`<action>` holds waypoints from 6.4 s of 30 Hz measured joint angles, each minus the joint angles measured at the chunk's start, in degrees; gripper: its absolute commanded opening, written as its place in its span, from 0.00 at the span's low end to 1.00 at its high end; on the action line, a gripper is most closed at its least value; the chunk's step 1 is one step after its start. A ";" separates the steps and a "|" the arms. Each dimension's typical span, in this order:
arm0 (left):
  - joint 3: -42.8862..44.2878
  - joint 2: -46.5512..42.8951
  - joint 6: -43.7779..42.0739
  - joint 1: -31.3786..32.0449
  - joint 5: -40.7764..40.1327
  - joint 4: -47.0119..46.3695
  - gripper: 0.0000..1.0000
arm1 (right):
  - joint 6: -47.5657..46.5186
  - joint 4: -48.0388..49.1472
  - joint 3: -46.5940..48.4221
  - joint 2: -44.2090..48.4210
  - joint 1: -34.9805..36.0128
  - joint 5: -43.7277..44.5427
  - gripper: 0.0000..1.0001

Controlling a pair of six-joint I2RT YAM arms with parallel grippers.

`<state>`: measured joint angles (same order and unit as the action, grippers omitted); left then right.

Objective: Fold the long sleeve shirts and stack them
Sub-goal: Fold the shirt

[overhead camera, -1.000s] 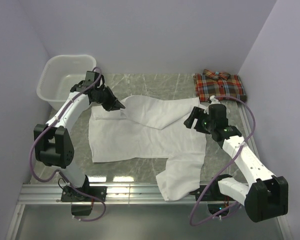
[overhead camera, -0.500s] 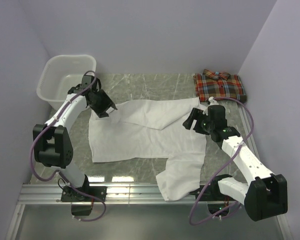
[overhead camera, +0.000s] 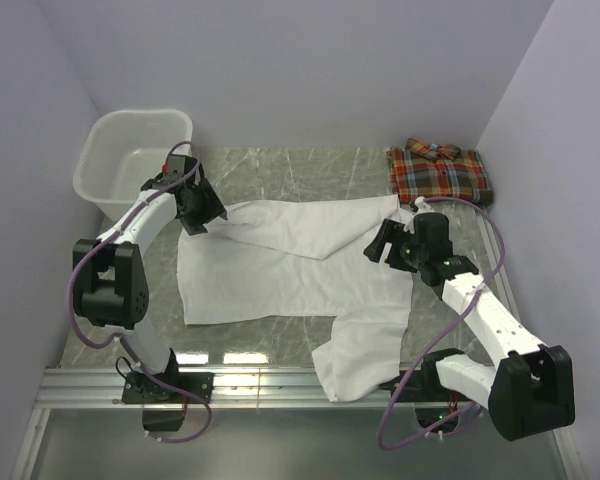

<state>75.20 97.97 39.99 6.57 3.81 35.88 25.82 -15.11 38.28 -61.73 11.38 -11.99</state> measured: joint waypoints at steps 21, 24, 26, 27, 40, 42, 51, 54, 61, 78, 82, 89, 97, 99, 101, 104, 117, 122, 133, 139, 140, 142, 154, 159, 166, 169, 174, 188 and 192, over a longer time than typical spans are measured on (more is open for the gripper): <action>-7.63 2.80 0.07 -2.08 -6.21 -17.22 0.47 | 0.79 7.48 -0.11 -7.21 3.10 -3.76 0.80; -10.03 3.65 0.42 -3.13 -6.95 -18.56 0.47 | 2.82 10.71 0.00 -11.02 3.13 -4.35 0.79; -10.93 4.02 0.79 -3.74 -8.04 -19.74 0.51 | 4.15 13.11 0.26 -14.56 3.13 -5.14 0.78; -11.17 4.02 1.20 -4.09 -8.24 -20.02 0.52 | 4.87 14.21 0.52 -16.68 3.13 -5.62 0.78; -15.08 2.19 3.17 -5.70 -10.80 -23.02 0.63 | 15.08 19.98 -0.24 -27.63 -2.95 -10.40 0.78; -16.20 1.11 3.61 -5.75 -10.82 -23.06 0.64 | 15.37 18.25 -1.09 -26.10 -4.11 -10.19 0.78; -22.82 -6.01 5.84 -5.77 -9.66 -21.81 0.62 | 12.57 6.43 -3.72 -17.55 -8.17 -6.71 0.79; -23.50 -10.67 6.12 -4.61 -7.76 -19.85 0.62 | 9.99 3.45 -3.67 -14.36 -8.02 -6.01 0.79; -18.16 -11.74 4.26 0.35 -5.29 -20.24 0.61 | 5.79 0.92 -1.81 -7.87 -4.39 -4.31 0.84; -13.79 3.45 1.11 2.56 -4.00 -18.58 0.55 | 3.17 0.92 -1.97 -5.46 -2.89 -3.87 0.87; -13.77 3.45 1.14 3.61 -3.63 -18.25 0.51 | 3.13 0.92 -1.97 -5.46 -2.89 -3.85 0.87; -12.44 4.39 1.16 3.93 -3.63 -17.31 0.28 | 3.04 0.96 -2.16 -5.46 -2.89 -3.69 0.86; -11.98 5.57 1.31 4.17 -3.69 -16.92 0.47 | 3.02 0.98 -2.40 -5.44 -2.89 -3.67 0.86; -11.87 5.57 1.44 4.28 -4.02 -16.96 0.48 | 3.02 0.98 -2.40 -5.44 -2.89 -3.67 0.86; -11.80 5.64 1.42 4.33 -4.09 -16.94 0.43 | 2.99 0.98 -2.40 -5.44 -2.89 -3.67 0.86; -11.74 5.81 1.51 4.35 -4.13 -16.83 0.30 | 3.02 1.05 -2.47 -5.44 -2.89 -3.67 0.86; -8.31 6.64 0.70 5.03 -6.23 -12.52 0.00 | 3.02 1.38 -3.19 -5.31 -2.89 -3.63 0.86; -4.66 6.21 -0.35 5.70 -7.26 -11.10 0.01 | 2.99 1.40 -3.19 -4.48 -2.89 -3.45 0.86; -4.44 2.64 0.52 6.54 -8.24 -8.98 0.49 | 2.82 1.38 -3.19 -4.02 -2.89 -3.48 0.86; -7.15 2.80 1.03 6.54 -8.15 -10.19 0.64 | 2.71 1.60 -3.43 -4.00 -2.89 -3.52 0.86; -7.15 3.15 0.92 6.54 -8.13 -10.80 0.64 | 2.60 1.75 -3.63 -3.96 -2.89 -3.52 0.86; -7.17 4.09 0.48 6.54 -8.11 -12.35 0.63 | 2.32 1.77 -4.04 -3.91 -2.89 -3.52 0.86; -4.92 10.45 -0.37 6.67 -10.64 -15.02 0.59 | 0.46 1.97 -4.96 -2.10 -2.60 -4.37 0.85; -4.17 11.30 -0.39 7.50 -12.98 -15.04 0.45 | 0.22 2.01 -4.98 -2.10 -2.49 -4.92 0.85; -3.82 11.80 -0.42 7.63 -15.19 -14.56 0.20 | 0.02 2.05 -5.01 -2.03 -2.49 -5.20 0.85; -3.37 12.15 -0.42 7.63 -15.72 -13.84 0.14 | 0.02 2.27 -5.18 -2.03 -2.43 -5.31 0.85; -2.69 12.55 -0.57 7.78 -15.85 -13.66 0.21 | -0.39 2.45 -5.84 -2.03 -1.64 -5.46 0.84; -3.91 3.74 -1.42 7.54 -15.30 -7.96 0.76 | -10.67 2.64 15.89 -14.84 23.15 4.42 0.80; -6.38 -4.28 -1.42 5.20 -13.46 -7.54 0.78 | -15.21 4.20 25.83 -25.18 30.84 8.50 0.74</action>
<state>68.82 93.69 38.57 11.77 -9.65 28.34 10.61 -10.92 64.12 -86.91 42.22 -3.49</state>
